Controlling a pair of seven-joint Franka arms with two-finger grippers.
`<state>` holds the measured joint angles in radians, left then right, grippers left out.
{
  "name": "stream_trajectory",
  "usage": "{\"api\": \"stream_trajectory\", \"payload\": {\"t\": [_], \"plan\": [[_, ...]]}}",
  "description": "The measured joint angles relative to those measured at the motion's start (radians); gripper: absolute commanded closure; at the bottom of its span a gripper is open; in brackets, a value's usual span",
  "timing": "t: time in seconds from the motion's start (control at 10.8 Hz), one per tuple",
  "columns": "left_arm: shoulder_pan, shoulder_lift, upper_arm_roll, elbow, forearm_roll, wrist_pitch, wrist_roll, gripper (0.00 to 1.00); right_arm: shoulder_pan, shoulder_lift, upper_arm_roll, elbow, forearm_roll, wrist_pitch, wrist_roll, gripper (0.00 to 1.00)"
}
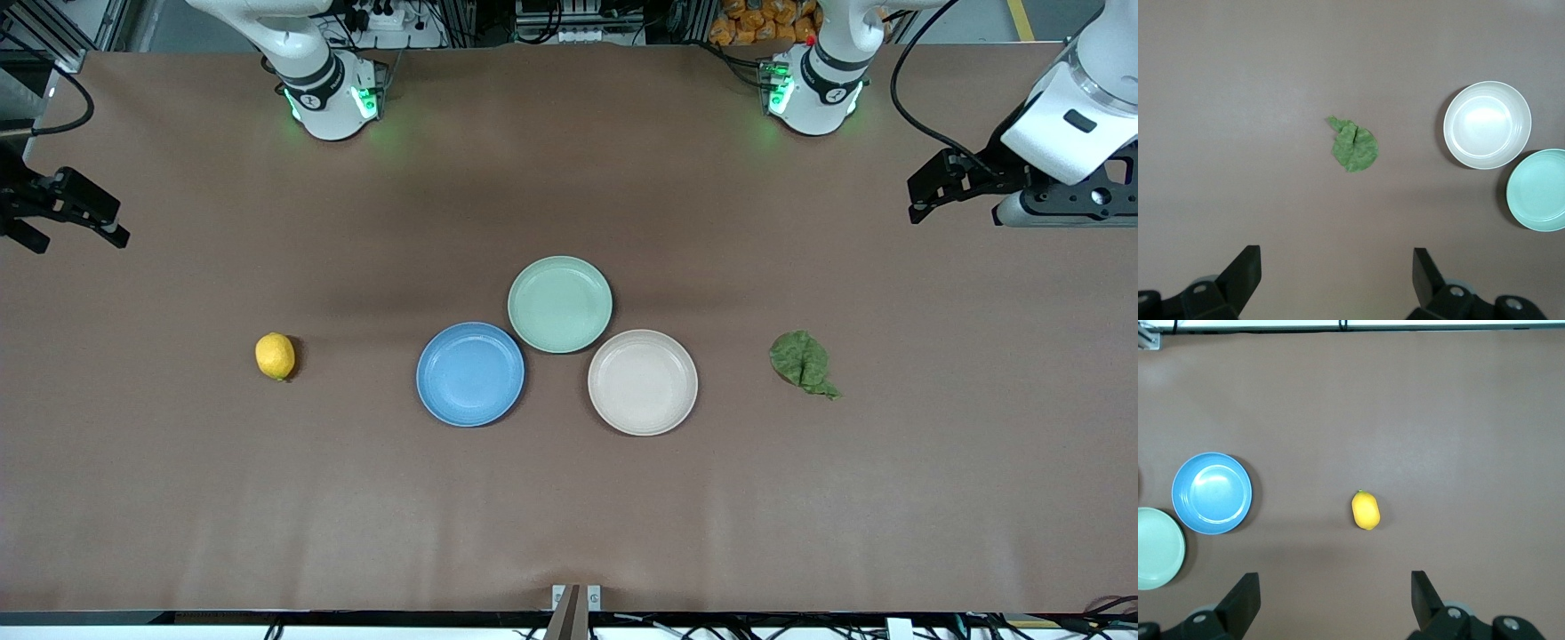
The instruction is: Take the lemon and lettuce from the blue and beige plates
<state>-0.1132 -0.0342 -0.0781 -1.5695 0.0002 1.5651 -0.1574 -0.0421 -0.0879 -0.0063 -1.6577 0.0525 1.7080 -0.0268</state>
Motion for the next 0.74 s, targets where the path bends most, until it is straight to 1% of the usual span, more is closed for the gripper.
{"api": "stream_trajectory", "payload": {"t": [0.19, 0.46, 0.74], "plan": [[0.000, 0.000, 0.000, 0.000, 0.000, 0.000, 0.000, 0.00, 0.000, -0.003, 0.002, 0.013, 0.000, -0.017, 0.059, 0.00], [0.000, 0.000, 0.000, 0.000, 0.000, 0.000, 0.000, 0.00, 0.001, -0.003, 0.005, 0.020, 0.000, -0.025, 0.067, 0.00], [0.000, 0.000, 0.000, 0.000, 0.000, 0.000, 0.000, 0.00, 0.007, 0.016, 0.008, 0.064, -0.014, -0.122, 0.072, 0.00]]}}
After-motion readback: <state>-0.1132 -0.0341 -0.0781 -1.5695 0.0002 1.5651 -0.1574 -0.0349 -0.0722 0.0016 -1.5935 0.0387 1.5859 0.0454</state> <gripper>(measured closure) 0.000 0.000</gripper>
